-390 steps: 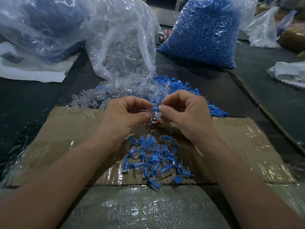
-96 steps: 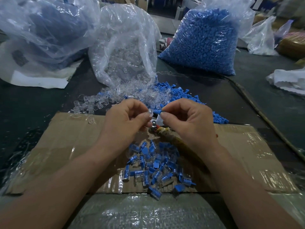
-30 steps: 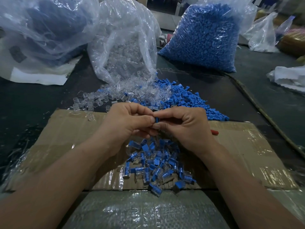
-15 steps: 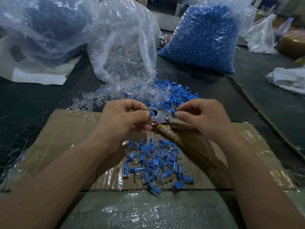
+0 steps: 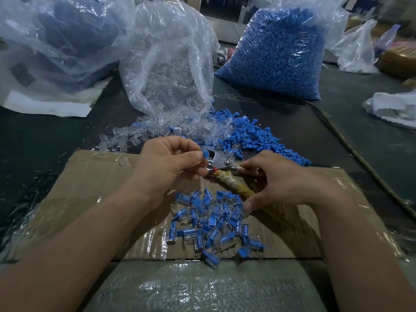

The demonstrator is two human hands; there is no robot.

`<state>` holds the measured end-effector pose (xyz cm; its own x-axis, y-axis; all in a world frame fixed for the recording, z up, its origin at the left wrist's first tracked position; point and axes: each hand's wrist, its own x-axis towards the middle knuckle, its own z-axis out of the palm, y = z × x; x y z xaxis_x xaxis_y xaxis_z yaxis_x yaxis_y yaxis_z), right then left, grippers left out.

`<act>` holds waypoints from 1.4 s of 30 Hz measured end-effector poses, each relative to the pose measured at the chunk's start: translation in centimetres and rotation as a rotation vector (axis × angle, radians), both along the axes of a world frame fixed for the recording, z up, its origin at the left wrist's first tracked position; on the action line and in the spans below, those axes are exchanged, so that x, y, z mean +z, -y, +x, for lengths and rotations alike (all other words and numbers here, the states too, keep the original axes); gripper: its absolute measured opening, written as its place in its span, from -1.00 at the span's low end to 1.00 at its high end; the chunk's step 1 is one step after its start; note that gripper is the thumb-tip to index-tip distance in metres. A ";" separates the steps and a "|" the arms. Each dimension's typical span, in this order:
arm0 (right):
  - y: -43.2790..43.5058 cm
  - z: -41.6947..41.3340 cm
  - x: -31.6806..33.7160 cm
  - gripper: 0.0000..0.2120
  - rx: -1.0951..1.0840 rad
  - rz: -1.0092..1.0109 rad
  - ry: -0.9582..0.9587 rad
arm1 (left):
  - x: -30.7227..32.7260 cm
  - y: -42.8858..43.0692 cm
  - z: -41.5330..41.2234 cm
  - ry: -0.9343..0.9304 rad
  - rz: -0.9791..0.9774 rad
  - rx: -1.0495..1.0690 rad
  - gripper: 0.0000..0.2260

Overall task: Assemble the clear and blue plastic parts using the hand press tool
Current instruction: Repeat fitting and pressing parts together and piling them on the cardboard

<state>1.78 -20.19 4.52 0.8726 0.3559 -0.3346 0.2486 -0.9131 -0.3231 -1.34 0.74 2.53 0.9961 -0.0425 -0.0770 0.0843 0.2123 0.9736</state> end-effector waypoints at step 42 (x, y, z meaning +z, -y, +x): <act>-1.5 -0.8 -0.5 -0.76 -0.051 0.245 0.536 | -1.0 0.0 0.5 0.154 -0.073 0.121 -0.94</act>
